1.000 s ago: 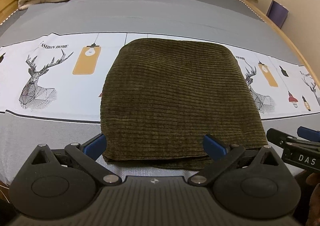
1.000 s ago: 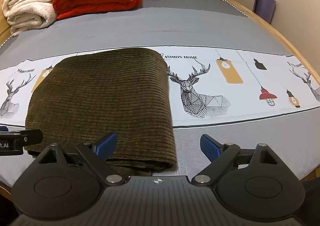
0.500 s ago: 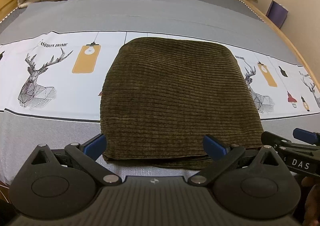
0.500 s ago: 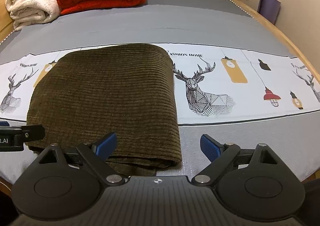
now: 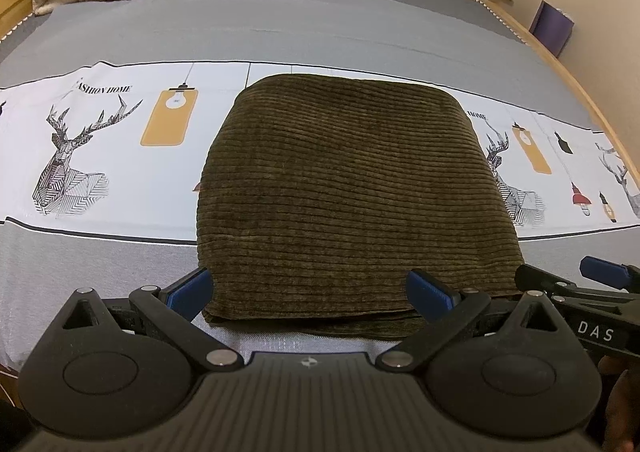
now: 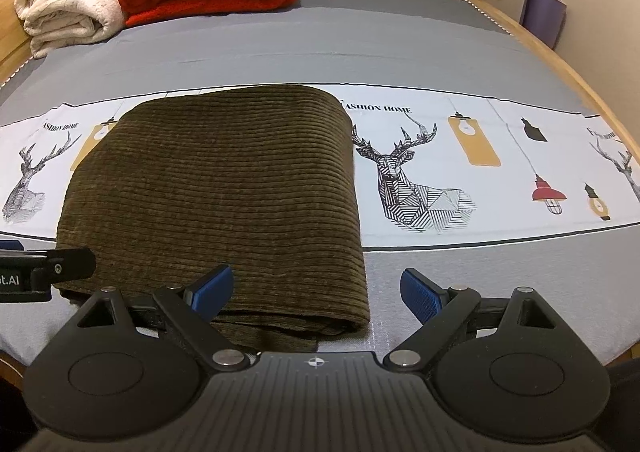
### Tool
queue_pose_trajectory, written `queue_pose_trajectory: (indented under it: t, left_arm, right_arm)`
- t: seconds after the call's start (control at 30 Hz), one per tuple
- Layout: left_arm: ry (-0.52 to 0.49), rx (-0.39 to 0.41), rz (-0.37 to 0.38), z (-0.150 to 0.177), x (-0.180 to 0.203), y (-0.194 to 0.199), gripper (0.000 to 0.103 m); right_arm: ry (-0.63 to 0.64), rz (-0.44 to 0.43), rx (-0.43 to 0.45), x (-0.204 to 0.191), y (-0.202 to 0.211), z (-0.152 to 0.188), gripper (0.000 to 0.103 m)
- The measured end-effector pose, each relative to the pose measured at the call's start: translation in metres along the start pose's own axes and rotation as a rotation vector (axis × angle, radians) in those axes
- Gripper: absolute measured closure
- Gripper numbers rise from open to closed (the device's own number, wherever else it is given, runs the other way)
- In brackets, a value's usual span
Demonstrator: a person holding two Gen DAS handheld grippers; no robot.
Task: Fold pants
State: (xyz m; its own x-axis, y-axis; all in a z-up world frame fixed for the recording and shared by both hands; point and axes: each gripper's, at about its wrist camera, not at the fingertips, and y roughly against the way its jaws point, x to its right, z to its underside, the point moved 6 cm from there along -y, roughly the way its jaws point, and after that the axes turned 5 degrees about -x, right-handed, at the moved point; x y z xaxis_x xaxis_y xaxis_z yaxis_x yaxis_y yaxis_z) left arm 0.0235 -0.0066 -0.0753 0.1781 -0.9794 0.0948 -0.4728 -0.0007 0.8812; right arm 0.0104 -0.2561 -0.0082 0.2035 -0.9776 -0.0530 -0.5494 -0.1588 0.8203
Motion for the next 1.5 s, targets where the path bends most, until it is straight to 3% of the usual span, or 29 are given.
queue_pose_trajectory:
  t: [1.5]
  left_arm:
    - [-0.010,0.015,0.031,-0.0004,0.0034,0.0044,0.000]
  right_arm:
    - [0.003,-0.007,-0.009,-0.0033,-0.0008,0.0016,0.012]
